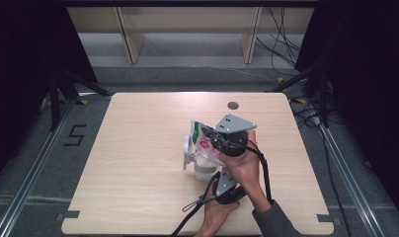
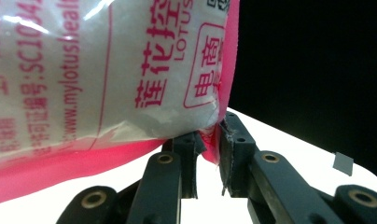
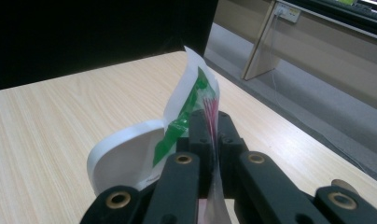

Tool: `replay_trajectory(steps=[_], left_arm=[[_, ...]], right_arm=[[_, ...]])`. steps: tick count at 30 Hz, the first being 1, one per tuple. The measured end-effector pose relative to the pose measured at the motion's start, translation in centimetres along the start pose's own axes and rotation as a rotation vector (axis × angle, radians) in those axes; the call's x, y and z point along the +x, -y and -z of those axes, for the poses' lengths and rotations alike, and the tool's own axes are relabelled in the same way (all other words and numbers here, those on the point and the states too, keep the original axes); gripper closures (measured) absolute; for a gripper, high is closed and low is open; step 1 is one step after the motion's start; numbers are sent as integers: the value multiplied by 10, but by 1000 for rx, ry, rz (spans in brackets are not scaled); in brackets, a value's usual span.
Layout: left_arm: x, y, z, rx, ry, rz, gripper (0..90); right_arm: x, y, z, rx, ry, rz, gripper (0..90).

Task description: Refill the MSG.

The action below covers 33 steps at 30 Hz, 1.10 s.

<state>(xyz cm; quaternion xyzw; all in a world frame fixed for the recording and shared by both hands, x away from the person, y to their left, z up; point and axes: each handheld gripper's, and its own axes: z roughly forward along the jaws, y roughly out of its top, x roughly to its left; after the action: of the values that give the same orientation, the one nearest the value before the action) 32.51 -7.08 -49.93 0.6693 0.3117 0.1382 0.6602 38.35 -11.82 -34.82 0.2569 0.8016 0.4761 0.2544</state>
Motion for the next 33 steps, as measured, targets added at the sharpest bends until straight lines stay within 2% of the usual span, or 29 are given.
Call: replay_trajectory(steps=[10,13,15,17,18,21,22,24,25,27,28,29,30,33], left_arm=[[0,0,0,-1,0,5,779],[1,0,-1,0,12,5,779],[0,0,0,0,-1,2,779],[1,0,-1,1,13,5,779],[0,0,0,2,0,5,779],[0,0,0,-1,0,6,779],[1,0,-1,0,13,3,779],[0,0,0,0,-1,2,779],[0,0,0,-2,0,1,779],[1,0,0,-2,0,1,779],[5,-1,3,53,-7,-63,779],[8,-2,6,93,-15,-108,779],[8,-2,5,87,-15,-101,779],[8,-1,5,91,-15,-95,779]], right_arm=[[0,0,0,0,1,8,889],[0,0,-1,2,-2,3,889],[1,0,0,6,-5,3,889],[1,0,-1,2,1,6,889],[0,0,-1,-8,14,12,889],[1,0,-1,3,-1,5,889],[0,0,-1,5,-2,5,889],[1,0,0,1,-4,-7,889],[0,0,0,-9,5,12,889],[0,-1,1,-19,14,12,889],[0,-1,2,-4,-2,2,889],[0,-1,2,-6,-1,1,889],[1,-1,1,-5,0,-9,889],[2,0,-2,-7,23,15,889]])
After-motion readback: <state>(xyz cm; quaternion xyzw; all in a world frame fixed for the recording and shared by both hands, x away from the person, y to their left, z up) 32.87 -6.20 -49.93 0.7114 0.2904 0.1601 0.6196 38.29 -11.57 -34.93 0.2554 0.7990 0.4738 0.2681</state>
